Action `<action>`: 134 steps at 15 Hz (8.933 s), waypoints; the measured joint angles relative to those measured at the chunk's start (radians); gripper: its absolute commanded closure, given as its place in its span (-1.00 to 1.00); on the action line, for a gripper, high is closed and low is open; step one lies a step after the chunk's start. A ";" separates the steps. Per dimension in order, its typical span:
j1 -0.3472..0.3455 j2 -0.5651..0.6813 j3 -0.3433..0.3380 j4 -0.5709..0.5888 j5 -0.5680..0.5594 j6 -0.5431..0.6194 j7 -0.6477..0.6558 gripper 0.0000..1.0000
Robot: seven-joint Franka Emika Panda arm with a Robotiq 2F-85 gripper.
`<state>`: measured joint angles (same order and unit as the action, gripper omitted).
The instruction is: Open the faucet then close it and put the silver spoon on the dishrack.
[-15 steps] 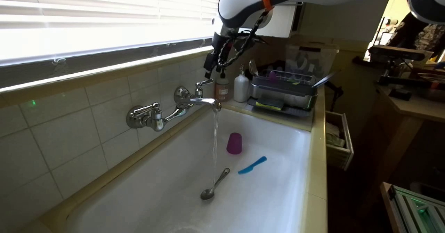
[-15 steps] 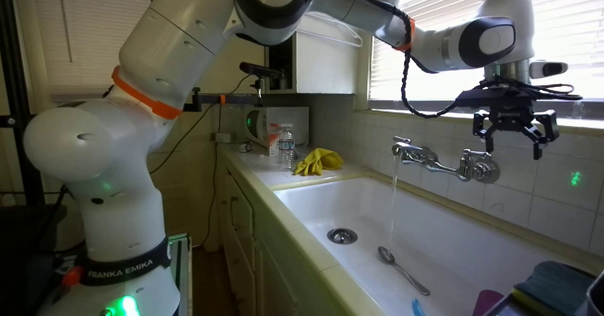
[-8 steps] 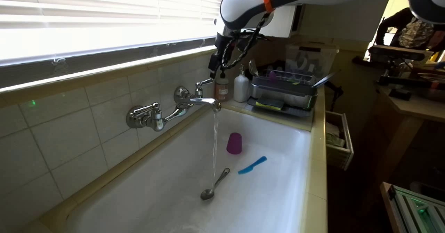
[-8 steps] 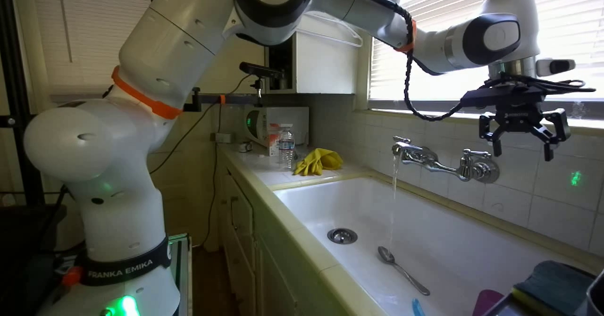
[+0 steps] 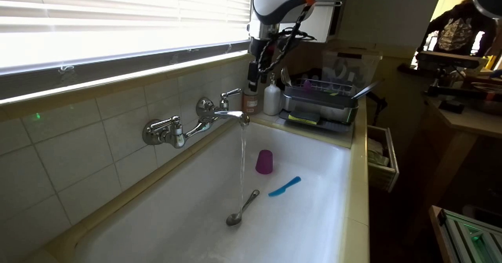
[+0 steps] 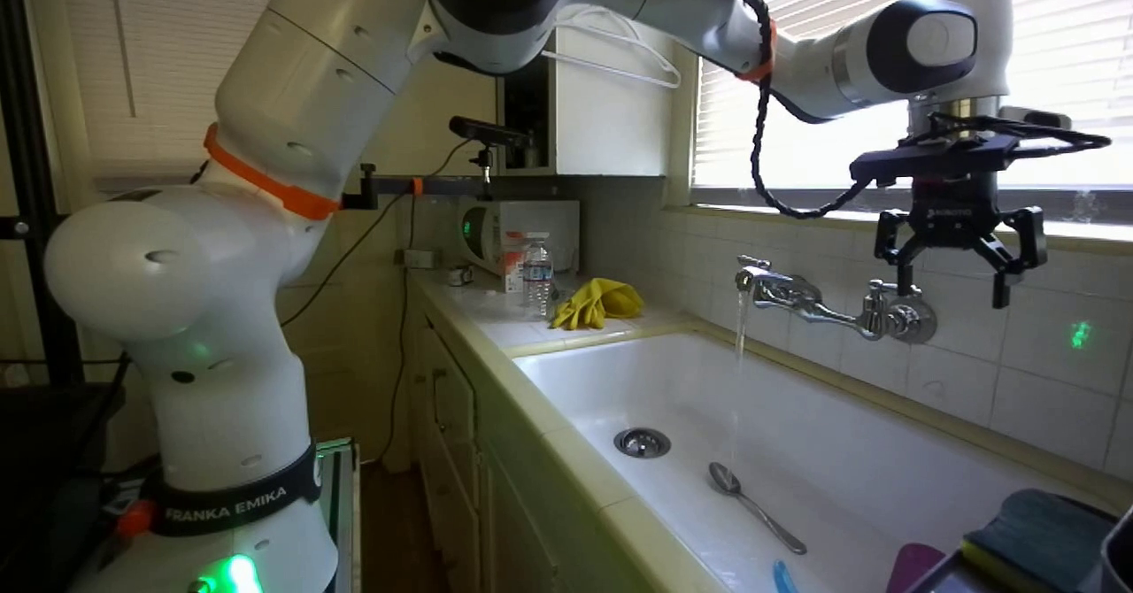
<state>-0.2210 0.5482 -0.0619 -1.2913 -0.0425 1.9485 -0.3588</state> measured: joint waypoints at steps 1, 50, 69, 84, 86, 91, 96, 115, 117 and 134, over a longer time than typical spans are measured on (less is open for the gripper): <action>0.000 -0.005 0.007 -0.003 0.005 -0.006 0.000 -1.00; -0.033 -0.179 0.026 -0.317 0.177 0.352 0.009 -1.00; 0.001 -0.351 -0.050 -0.577 0.131 0.309 0.275 -1.00; 0.037 -0.235 -0.030 -0.621 0.309 0.332 0.378 -1.00; 0.037 -0.235 -0.030 -0.620 0.309 0.332 0.378 -1.00; 0.040 -0.208 -0.031 -0.620 0.311 0.330 0.455 -1.00; 0.042 -0.147 -0.031 -0.619 0.389 0.341 0.610 -1.00; 0.042 0.027 -0.018 -0.591 0.515 0.373 0.728 -1.00; 0.042 0.025 -0.019 -0.591 0.515 0.373 0.728 -1.00; 0.038 0.129 0.026 -0.558 0.578 0.383 0.712 -1.00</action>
<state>-0.1830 0.6775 -0.0354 -1.8490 0.5359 2.3318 0.3532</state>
